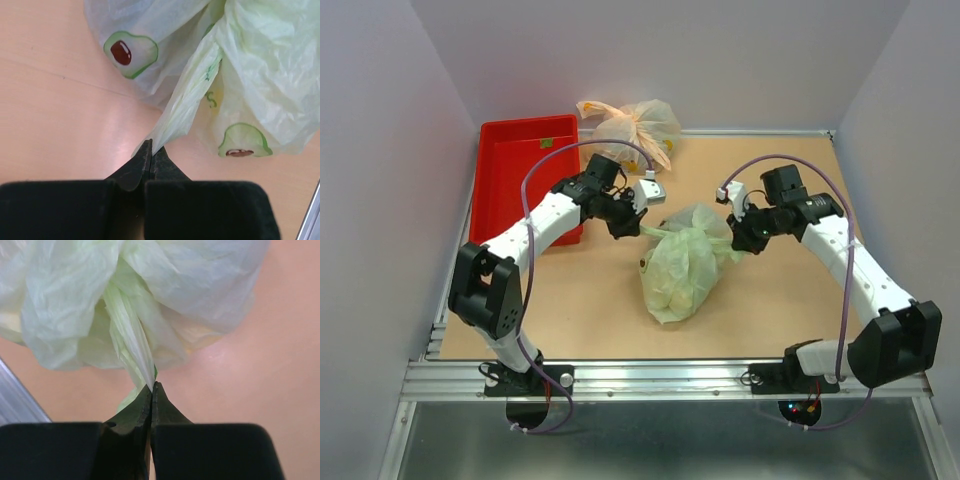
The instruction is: Place the fake fruits into the plastic bag and tie a complex knot
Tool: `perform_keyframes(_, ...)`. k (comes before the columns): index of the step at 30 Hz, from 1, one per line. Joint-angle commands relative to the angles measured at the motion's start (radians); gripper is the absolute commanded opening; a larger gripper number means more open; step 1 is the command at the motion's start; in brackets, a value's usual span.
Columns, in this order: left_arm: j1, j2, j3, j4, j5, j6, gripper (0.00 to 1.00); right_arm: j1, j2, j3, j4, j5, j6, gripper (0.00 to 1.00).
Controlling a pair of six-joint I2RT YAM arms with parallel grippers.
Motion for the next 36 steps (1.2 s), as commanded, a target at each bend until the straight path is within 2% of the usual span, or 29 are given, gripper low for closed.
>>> perform_keyframes(1, 0.081, -0.073, -0.047, -0.096, -0.158, 0.114, 0.00, -0.086, -0.034, -0.060, -0.058, 0.272, -0.197, 0.00)
perform_keyframes(6, 0.147, -0.093, -0.157, -0.067, -0.201, 0.176, 0.00, -0.244, -0.045, -0.224, 0.034, 0.327, -0.309, 0.00)
perform_keyframes(13, 0.230, -0.091, -0.266, -0.021, -0.255, 0.230, 0.00, -0.379, -0.031, -0.385, 0.176, 0.360, -0.404, 0.00)
perform_keyframes(23, 0.241, -0.057, -0.217, -0.004, -0.237, 0.213, 0.00, -0.416, 0.013, -0.271, 0.204, 0.335, -0.354, 0.00)
perform_keyframes(25, 0.271, -0.056, -0.149, -0.013, -0.173, 0.178, 0.00, -0.444, 0.048, -0.178, 0.201, 0.304, -0.299, 0.00)
perform_keyframes(29, 0.287, -0.033, 0.004, -0.022, -0.139, 0.131, 0.00, -0.460, 0.101, -0.045, 0.207, 0.280, -0.269, 0.01)
perform_keyframes(32, 0.293, -0.005, 0.085, -0.030, -0.142, 0.146, 0.00, -0.477, 0.136, -0.005, 0.209, 0.271, -0.265, 0.00)
perform_keyframes(36, 0.328, 0.024, 0.091, -0.019, -0.163, 0.175, 0.00, -0.491, 0.148, -0.031, 0.224, 0.268, -0.278, 0.00)
